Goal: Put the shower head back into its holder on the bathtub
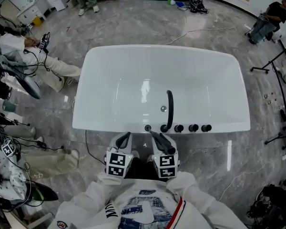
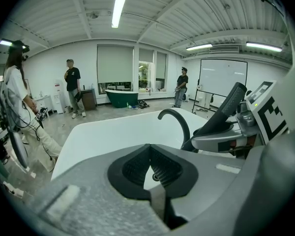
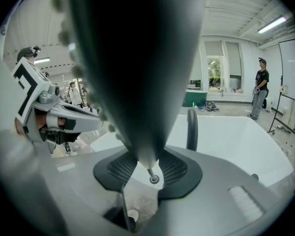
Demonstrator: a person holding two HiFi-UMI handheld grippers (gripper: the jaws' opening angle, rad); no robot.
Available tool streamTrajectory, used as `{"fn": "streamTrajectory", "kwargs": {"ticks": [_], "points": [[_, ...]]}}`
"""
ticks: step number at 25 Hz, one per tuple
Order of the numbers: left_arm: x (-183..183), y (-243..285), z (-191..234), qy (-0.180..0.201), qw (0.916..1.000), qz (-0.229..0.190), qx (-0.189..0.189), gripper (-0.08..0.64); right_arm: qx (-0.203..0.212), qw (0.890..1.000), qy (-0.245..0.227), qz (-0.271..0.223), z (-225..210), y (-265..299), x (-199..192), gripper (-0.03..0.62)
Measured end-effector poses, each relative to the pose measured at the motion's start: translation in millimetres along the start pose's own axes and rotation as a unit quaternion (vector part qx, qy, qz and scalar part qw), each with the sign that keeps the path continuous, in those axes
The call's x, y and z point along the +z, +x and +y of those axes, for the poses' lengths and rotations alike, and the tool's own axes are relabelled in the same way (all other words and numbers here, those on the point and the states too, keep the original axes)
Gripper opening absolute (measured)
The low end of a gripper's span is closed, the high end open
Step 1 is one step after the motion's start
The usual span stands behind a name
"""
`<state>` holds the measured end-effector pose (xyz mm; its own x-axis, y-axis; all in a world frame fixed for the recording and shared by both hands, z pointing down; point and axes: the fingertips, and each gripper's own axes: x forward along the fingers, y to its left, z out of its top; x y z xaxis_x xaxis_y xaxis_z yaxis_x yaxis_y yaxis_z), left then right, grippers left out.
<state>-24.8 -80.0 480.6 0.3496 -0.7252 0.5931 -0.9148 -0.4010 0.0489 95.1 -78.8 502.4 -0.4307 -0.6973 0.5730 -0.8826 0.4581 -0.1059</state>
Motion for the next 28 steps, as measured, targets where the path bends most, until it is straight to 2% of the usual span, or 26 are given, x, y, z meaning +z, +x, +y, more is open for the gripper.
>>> {"fn": "streamTrajectory", "kwargs": {"ticks": [8, 28], "points": [[-2.4, 15.4, 3.1, 0.012, 0.9998, 0.003, -0.015, 0.002, -0.003, 1.000, 0.012, 0.019, 0.3, 13.7, -5.3, 0.137], [-40.1, 57.0, 33.2, 0.002, 0.9991, 0.004, -0.043, 0.002, -0.041, 0.998, 0.004, 0.048, 6.4, 52.6, -35.5, 0.137]]}}
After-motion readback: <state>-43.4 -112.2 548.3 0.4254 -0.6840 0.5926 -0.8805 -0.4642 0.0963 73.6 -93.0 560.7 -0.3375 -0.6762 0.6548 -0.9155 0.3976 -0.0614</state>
